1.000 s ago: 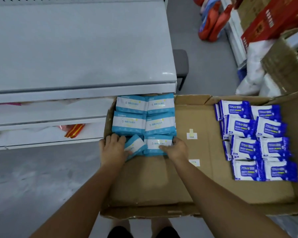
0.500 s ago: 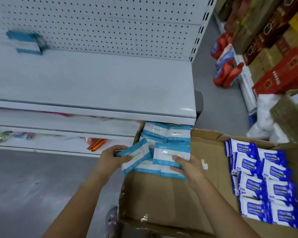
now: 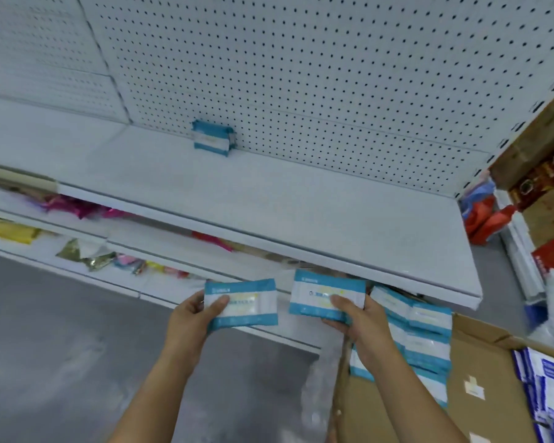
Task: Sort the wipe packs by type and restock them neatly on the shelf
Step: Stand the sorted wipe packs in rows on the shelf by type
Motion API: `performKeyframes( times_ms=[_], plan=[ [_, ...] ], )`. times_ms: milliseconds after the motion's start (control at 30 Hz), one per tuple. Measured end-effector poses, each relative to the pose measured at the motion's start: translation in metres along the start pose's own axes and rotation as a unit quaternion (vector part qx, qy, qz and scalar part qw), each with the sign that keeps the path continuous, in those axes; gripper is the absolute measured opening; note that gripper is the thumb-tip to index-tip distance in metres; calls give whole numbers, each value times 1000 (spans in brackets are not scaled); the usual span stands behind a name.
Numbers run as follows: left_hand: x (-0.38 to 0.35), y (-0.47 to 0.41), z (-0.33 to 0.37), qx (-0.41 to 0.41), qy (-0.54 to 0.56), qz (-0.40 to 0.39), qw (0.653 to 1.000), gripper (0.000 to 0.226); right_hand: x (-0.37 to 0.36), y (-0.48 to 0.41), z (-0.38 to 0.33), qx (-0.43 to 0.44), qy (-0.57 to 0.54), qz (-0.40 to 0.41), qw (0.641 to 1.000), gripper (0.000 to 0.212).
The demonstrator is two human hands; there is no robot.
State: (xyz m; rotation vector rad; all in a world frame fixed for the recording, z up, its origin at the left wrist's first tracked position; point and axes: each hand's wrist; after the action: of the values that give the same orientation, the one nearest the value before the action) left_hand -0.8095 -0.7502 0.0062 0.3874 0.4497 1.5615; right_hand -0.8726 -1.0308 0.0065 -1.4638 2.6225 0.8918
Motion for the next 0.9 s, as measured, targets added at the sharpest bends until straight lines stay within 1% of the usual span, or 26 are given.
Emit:
performKeyframes(
  times_ms=[167,333,467,633,833,900],
  plan=[
    [98,-37,37,-15,-13,10,1000,12,-101,-1,16,-8,39,-42,998,27],
    [152,-64,64,-39,-38,1,999,16,-175,-7,11,8,55,-58,997,28],
    [167,-91,80,-55,-37,1,998,17,-216,-23,1,18,64,-62,996,25],
    [175,-138,107,-79,-41,-2,996,18,-259,-65,-9,17,54,-56,997,29],
    [168,-228,159,-81,-56,20,995,17,-310,-149,-20,34,52,-60,996,30],
    [163,-257,181,-85,-52,37,994,15,-331,-182,-29,44,68,-64,995,29]
  ],
)
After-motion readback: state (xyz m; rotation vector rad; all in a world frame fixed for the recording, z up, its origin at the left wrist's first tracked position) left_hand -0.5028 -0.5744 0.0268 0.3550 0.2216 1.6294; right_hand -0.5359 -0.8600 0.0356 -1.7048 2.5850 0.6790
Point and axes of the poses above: each hand's wrist, its own y-axis away from the middle knuckle, its own x-axis out of the back of the hand, z = x × y, and after that the axes turned 7 degrees about -y, right-handed
